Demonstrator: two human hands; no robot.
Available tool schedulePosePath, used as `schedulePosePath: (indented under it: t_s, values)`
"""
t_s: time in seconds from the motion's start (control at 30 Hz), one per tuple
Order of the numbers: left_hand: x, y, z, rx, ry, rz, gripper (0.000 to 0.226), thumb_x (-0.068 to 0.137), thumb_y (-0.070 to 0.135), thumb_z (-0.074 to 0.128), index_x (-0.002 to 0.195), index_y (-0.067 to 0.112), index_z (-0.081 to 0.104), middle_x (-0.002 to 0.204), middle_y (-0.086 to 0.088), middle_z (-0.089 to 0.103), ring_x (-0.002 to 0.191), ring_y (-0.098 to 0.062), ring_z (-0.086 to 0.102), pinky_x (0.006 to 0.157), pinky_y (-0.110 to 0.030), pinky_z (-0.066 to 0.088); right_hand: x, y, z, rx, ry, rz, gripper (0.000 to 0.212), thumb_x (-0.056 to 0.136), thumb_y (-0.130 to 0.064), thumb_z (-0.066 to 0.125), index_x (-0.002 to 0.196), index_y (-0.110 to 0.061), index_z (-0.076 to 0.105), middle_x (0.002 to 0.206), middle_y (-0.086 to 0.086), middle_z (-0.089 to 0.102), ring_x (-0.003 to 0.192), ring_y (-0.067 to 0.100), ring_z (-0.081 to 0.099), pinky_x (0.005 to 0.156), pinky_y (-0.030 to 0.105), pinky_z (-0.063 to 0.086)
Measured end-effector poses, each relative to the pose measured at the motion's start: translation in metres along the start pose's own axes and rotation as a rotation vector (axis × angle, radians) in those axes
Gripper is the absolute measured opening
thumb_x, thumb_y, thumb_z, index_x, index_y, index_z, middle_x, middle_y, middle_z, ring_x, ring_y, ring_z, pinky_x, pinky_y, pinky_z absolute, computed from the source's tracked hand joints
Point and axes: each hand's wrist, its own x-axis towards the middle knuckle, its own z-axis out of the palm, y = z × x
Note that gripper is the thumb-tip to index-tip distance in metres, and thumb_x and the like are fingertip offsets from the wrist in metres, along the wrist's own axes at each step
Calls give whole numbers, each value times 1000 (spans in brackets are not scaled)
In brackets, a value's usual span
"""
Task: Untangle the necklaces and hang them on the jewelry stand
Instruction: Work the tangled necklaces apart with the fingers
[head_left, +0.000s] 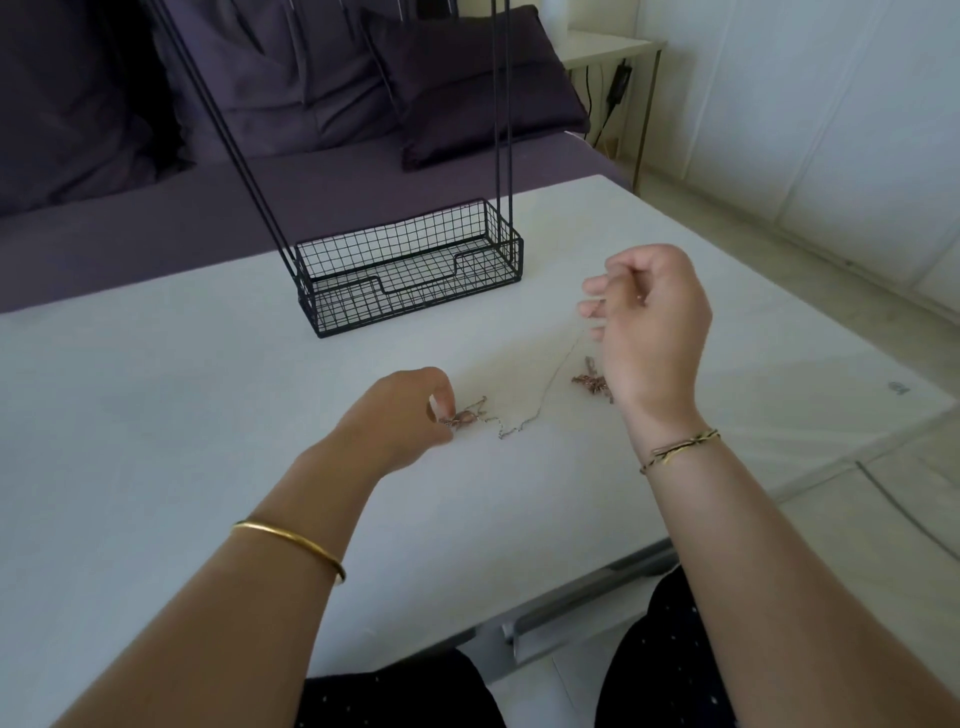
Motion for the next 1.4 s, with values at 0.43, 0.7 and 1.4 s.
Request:
schedulePosePath:
  t_s: [0.43,0.7,1.4]
  values:
    - [9,-2,1,61,29,-3,5,92,18,57,87,19,57,84,8,52,83,-15,51,69,-26,40,5,-2,-3,218,-10,214,25,91,-4,47,73,-21,53,67,3,53,43,9,49,45,23,40]
    - [-2,2,-10,-102,-15,-41,17,94,12,54,79,16,57,74,-1,60,74,-20,57,78,-35,49,-19,9,19,-281,-678,190,17,89,-9,54,80,-16,68,64,-9,58,44,-3,45,40,8,29]
    - [-3,7,-25,-827,-24,-191,9,92,12,60,88,6,66,83,-2,70,62,-2,62,52,-14,49,-29,6,29,-242,-834,46,11,85,-13,68,87,-4,74,68,-1,61,58,3,50,48,8,34]
